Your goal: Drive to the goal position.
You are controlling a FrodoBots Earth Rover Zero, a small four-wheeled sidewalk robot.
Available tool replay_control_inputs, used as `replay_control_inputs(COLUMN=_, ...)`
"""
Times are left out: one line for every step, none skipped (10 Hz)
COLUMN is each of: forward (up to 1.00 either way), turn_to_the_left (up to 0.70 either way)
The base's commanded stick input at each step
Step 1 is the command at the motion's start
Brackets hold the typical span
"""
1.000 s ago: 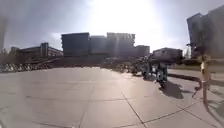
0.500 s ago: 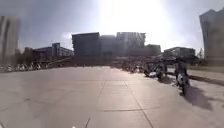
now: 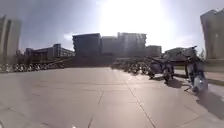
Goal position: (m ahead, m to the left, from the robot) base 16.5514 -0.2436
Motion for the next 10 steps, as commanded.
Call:
replay_control_inputs(forward=1.00, turn_to_the_left=0.00)
replay_control_inputs(forward=1.00, turn_to_the_left=0.00)
replay_control_inputs(forward=1.00, turn_to_the_left=0.00)
replay_control_inputs(forward=1.00, turn_to_the_left=0.00)
replay_control_inputs(forward=1.00, turn_to_the_left=0.00)
replay_control_inputs(forward=1.00, turn_to_the_left=0.00)
replay_control_inputs(forward=1.00, turn_to_the_left=0.00)
replay_control_inputs(forward=1.00, turn_to_the_left=0.00)
replay_control_inputs(forward=1.00, turn_to_the_left=0.00)
replay_control_inputs(forward=1.00, turn_to_the_left=0.00)
